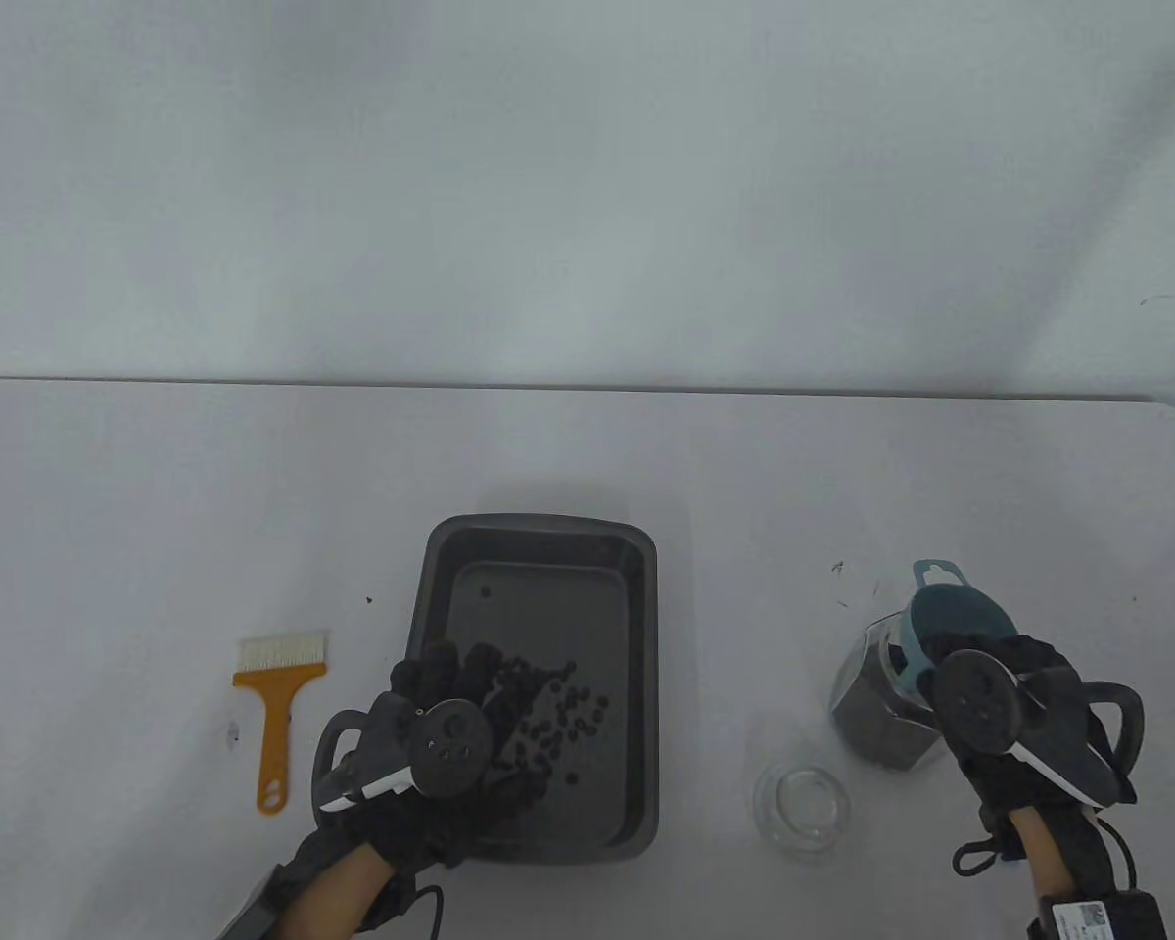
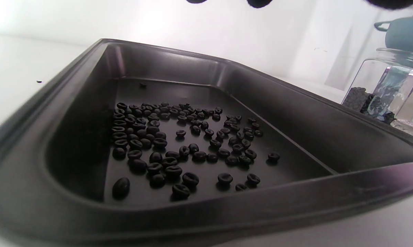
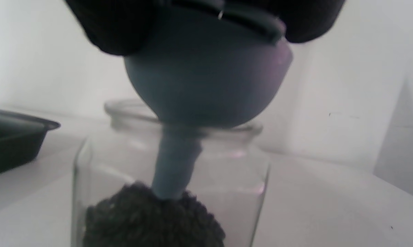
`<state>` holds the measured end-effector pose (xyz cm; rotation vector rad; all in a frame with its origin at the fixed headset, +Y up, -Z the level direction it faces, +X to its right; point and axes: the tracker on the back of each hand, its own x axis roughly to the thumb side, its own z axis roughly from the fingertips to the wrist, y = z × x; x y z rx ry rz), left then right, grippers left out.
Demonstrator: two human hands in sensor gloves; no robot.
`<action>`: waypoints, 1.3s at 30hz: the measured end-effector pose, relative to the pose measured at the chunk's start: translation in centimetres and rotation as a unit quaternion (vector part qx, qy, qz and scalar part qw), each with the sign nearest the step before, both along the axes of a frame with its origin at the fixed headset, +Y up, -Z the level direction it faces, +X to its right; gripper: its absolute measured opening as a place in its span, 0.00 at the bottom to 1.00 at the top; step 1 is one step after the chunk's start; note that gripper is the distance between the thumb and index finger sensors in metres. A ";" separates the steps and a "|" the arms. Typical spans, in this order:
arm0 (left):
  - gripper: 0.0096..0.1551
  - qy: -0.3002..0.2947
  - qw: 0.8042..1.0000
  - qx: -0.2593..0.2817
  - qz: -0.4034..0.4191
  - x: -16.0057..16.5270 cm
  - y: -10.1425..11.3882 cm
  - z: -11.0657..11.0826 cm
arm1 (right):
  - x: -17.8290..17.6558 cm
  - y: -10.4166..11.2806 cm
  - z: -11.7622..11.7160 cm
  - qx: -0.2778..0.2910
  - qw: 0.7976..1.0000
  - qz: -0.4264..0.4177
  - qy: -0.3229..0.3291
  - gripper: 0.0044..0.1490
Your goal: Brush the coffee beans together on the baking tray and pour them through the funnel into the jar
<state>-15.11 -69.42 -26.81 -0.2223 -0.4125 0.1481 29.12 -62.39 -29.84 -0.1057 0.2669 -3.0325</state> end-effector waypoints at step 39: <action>0.54 0.005 1.000 0.004 0.004 -0.3 0.2 0.0 | -12.7 -1.6 2.1 -0.008 0.974 -0.075 0.215 0.47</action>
